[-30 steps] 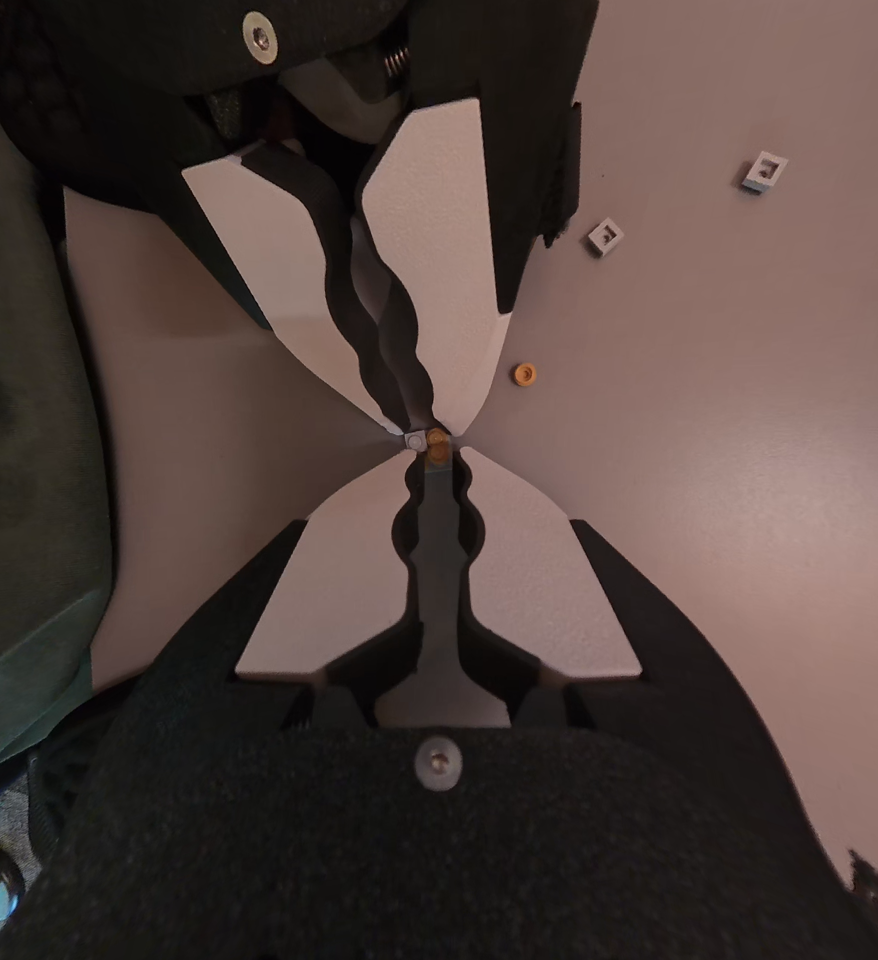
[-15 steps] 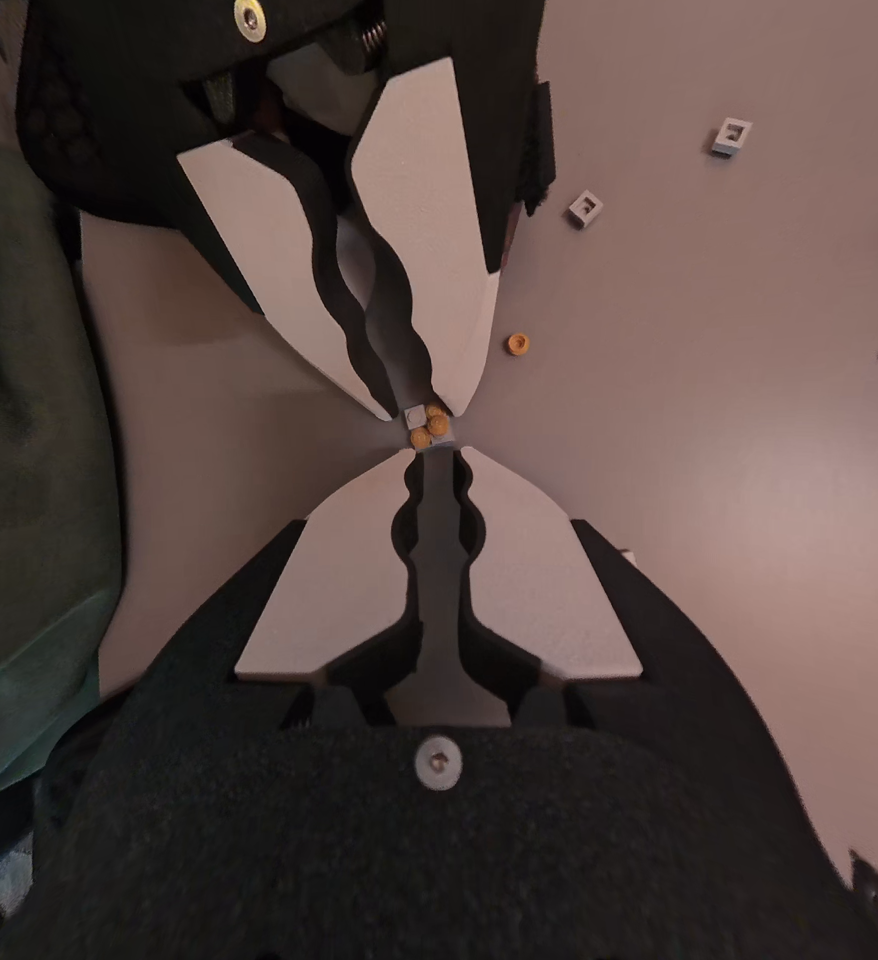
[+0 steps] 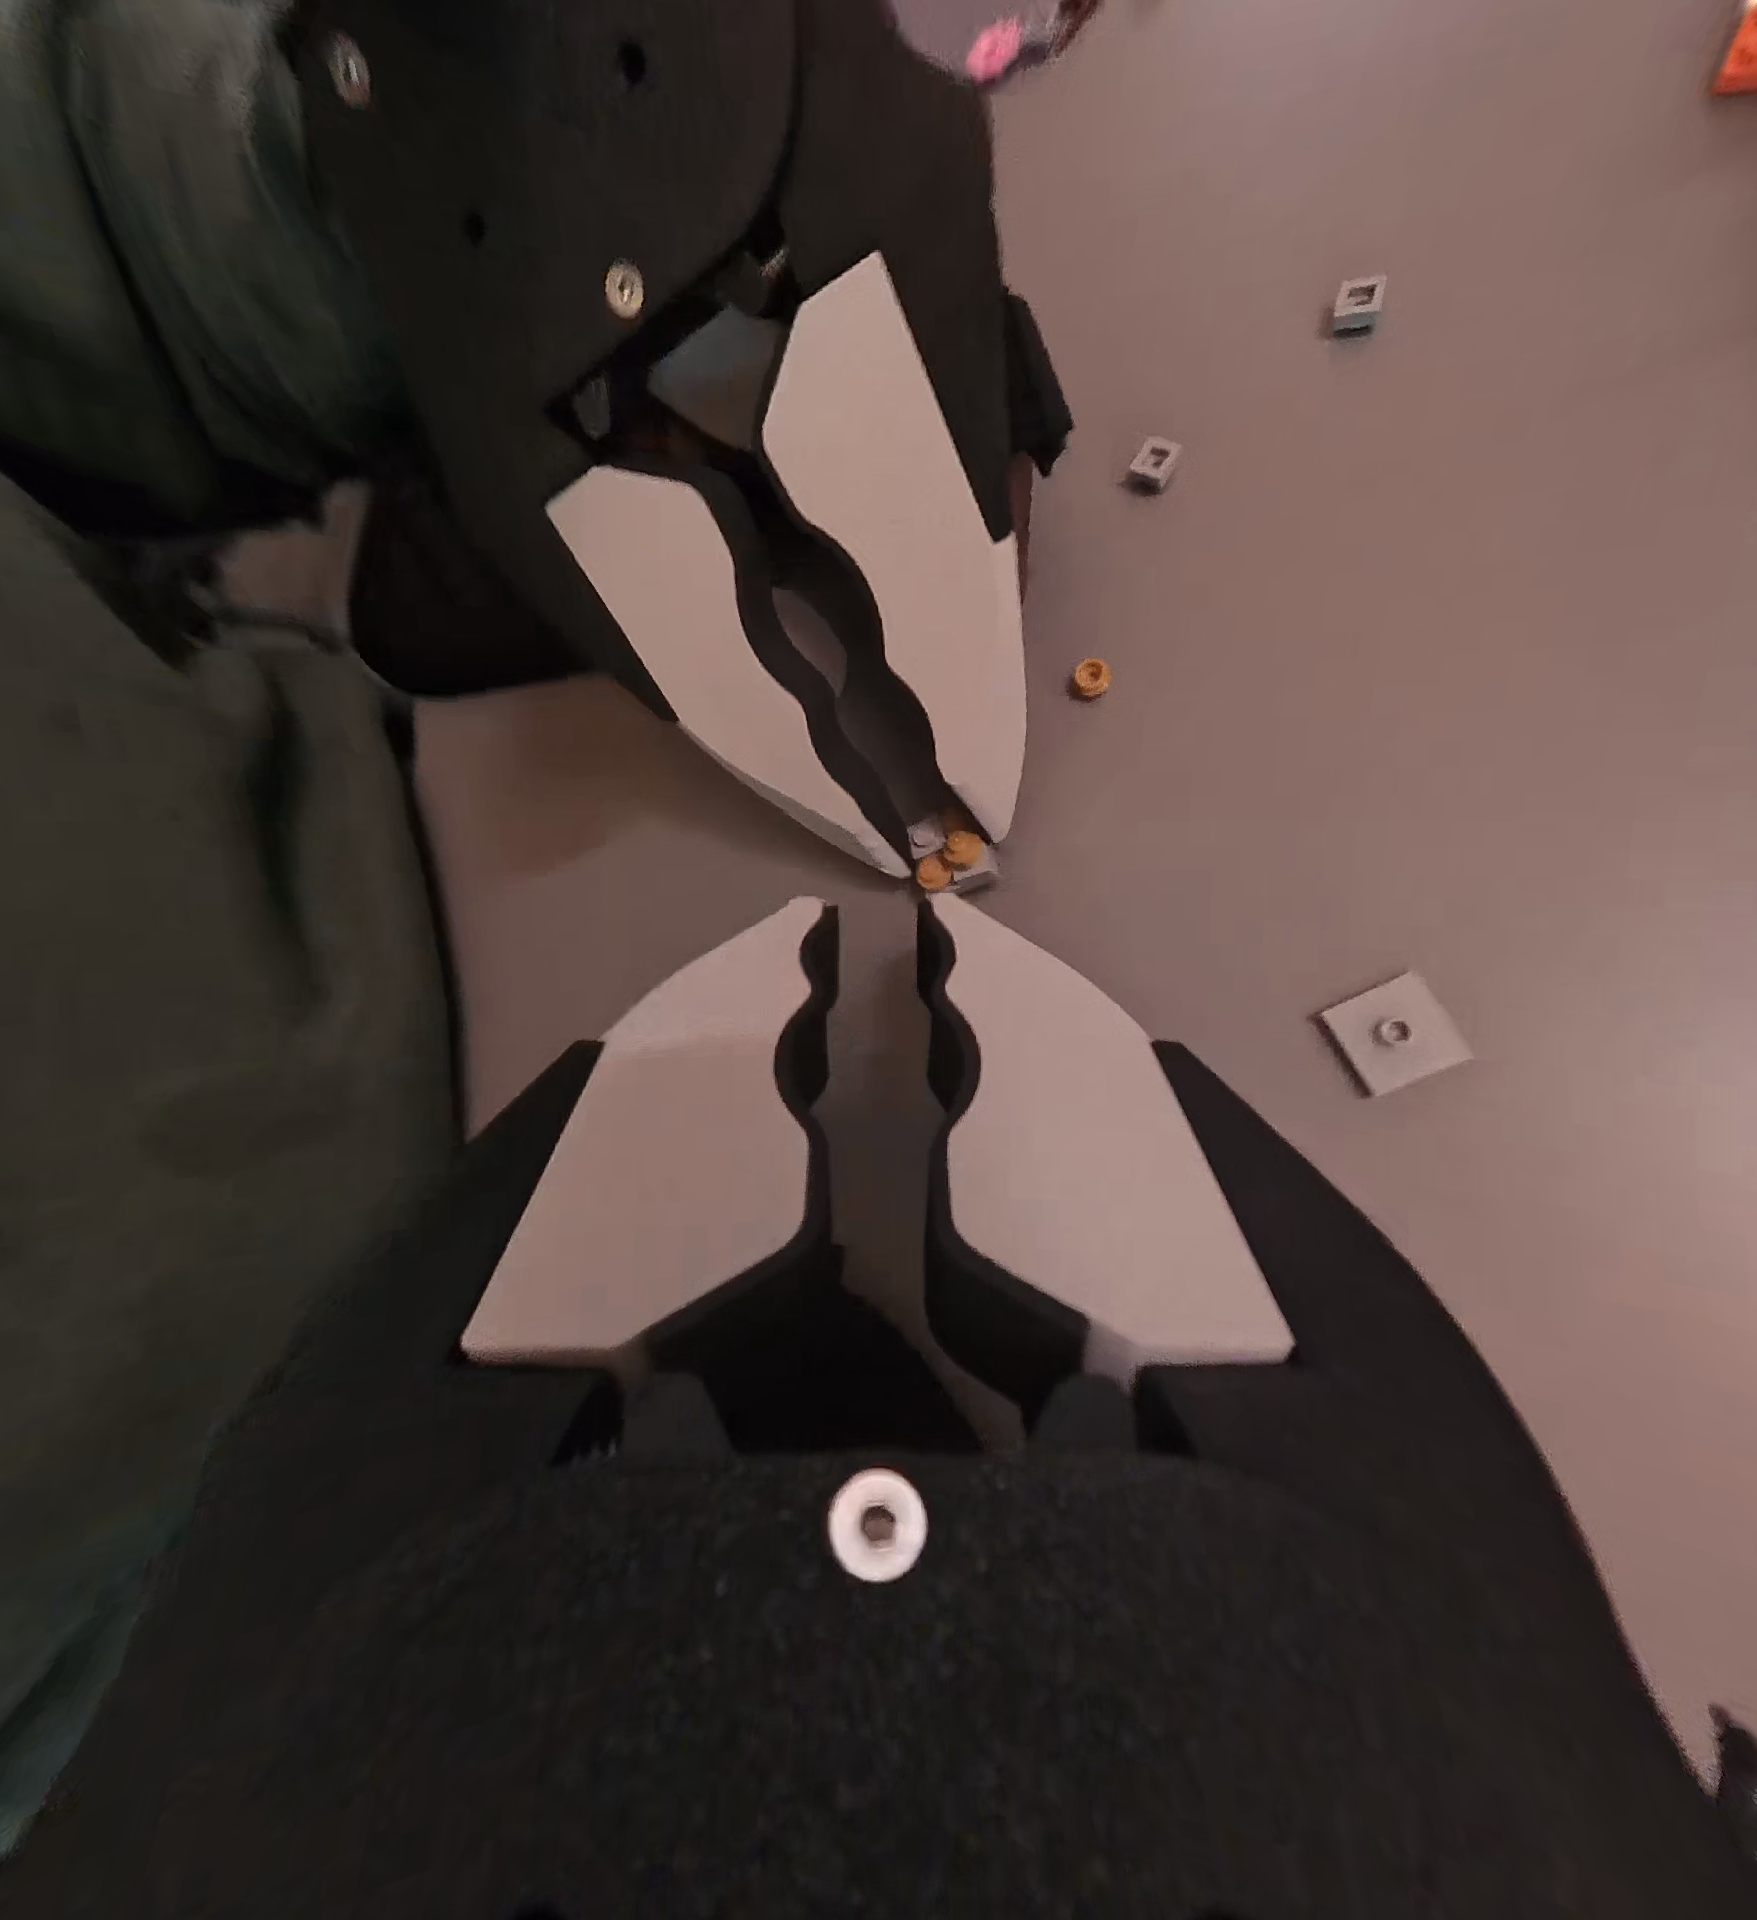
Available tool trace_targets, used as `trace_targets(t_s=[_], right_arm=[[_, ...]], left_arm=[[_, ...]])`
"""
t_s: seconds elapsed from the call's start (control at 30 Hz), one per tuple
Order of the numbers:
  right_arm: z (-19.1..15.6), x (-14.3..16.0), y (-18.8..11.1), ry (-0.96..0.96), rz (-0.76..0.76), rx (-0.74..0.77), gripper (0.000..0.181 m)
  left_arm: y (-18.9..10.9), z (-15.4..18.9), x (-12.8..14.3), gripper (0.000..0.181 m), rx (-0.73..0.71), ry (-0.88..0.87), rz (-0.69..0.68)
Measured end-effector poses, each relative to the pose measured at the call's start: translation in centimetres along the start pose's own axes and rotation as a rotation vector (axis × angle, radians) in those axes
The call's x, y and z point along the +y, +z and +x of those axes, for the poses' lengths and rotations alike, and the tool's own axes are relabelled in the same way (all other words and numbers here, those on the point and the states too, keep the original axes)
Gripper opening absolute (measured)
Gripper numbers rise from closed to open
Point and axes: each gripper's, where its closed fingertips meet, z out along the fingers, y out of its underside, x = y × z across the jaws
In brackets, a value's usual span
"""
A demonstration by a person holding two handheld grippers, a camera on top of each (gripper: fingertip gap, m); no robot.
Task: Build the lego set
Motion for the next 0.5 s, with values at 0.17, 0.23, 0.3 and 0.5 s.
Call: trace_targets(t_s=[0.17, 0.23, 0.3, 0.5], right_arm=[[-0.8, -1.6, -1.1, 0.350, 0.239, -0.077, 0.031], [-1.0, -2.0, -1.5, 0.492, 0.328, -0.109, 0.032], [-1.1, -2.4, -1.8, 0.597, 0.412, -0.131, 0.033], [-2.0, -3.5, -1.6, 0.733, 0.564, -0.190, 0.034]], left_arm=[[-1.5, 0.3, -1.4, 0.015, -0.006, 0.030, 0.023], [-2.4, 0.5, -2.1, 0.015, -0.010, 0.051, 0.024], [-3.2, 0.7, -2.7, 0.015, -0.016, 0.070, 0.022], [-5.0, 1.0, -4.5, 0.015, -0.003, 0.102, 0.014]])
